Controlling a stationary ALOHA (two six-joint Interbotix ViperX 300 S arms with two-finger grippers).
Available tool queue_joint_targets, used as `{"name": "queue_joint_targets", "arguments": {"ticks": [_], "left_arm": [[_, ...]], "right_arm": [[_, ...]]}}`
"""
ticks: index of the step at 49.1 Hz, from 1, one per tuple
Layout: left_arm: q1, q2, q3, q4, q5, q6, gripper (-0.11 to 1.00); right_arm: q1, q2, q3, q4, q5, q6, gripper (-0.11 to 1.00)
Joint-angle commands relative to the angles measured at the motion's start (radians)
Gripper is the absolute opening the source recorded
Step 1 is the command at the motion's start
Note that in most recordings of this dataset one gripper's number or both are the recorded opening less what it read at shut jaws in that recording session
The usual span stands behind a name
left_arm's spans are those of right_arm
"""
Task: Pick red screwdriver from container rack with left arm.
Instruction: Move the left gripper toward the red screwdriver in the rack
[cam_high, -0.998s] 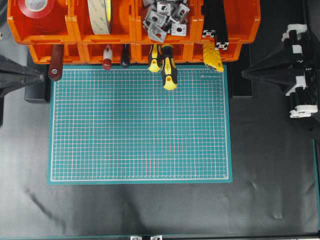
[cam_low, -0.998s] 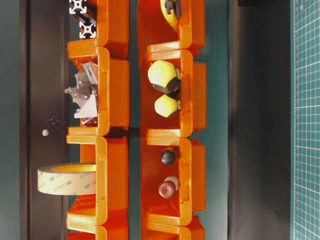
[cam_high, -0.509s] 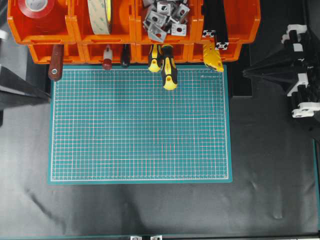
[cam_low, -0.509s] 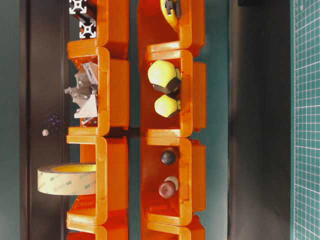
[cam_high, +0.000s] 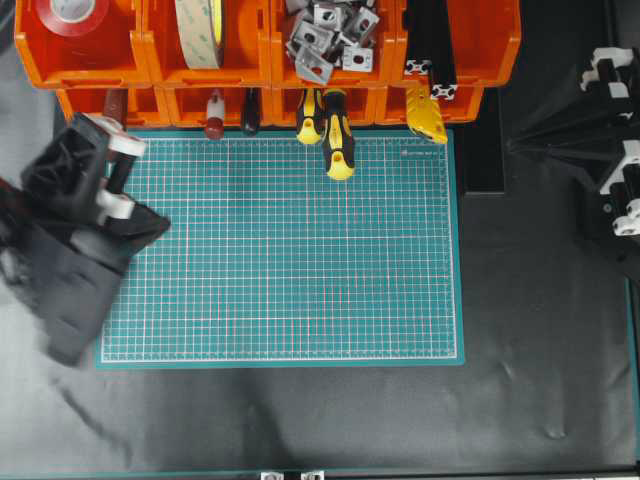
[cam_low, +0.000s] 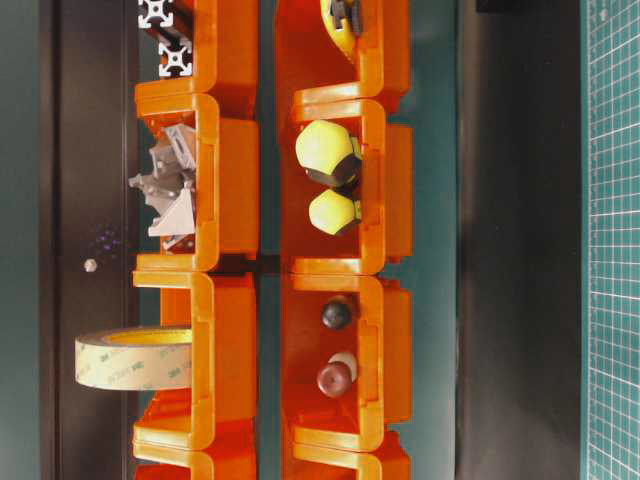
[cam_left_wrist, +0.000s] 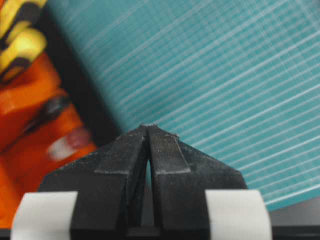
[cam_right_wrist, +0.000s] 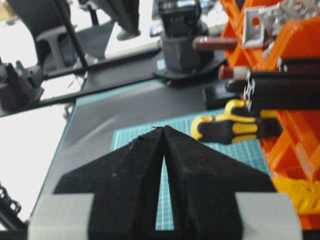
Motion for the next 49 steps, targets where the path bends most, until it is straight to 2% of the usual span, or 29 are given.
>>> {"name": "queue_joint_targets", "arguments": {"ticks": [1, 5, 8, 10, 12, 15, 29, 49], "left_arm": [[-0.057, 0.043, -0.071, 0.204, 0.121, -0.121, 0.01], [-0.083, 0.081, -0.075, 0.341, 0.181, -0.302, 0.01], [-0.089, 0.110, -0.063, 0.417, 0.195, -0.446, 0.01], [-0.087, 0.132, -0.054, 0.440, 0.196, -0.528, 0.01], [-0.081, 0.149, -0.046, 0.442, 0.196, -0.592, 0.01], [-0.067, 0.175, -0.031, 0.442, 0.190, -0.649, 0.01], [-0.055, 0.258, -0.003, 0.443, 0.101, -0.657, 0.01], [-0.034, 0.270, 0.021, 0.442, 0.107, -0.647, 0.01]], "right_arm": [[0.009, 0.003, -0.032, 0.003, 0.017, 0.006, 0.00], [0.009, 0.002, -0.032, 0.003, 0.021, 0.006, 0.00], [0.009, 0.002, -0.032, 0.003, 0.021, 0.006, 0.00], [0.011, 0.002, -0.032, 0.003, 0.021, 0.006, 0.00], [0.011, 0.000, -0.032, 0.003, 0.021, 0.006, 0.00], [0.014, -0.003, -0.032, 0.003, 0.025, 0.006, 0.00], [0.031, -0.025, -0.029, 0.003, 0.083, 0.006, 0.00], [0.092, -0.038, -0.011, 0.003, 0.153, 0.002, 0.00]]}}
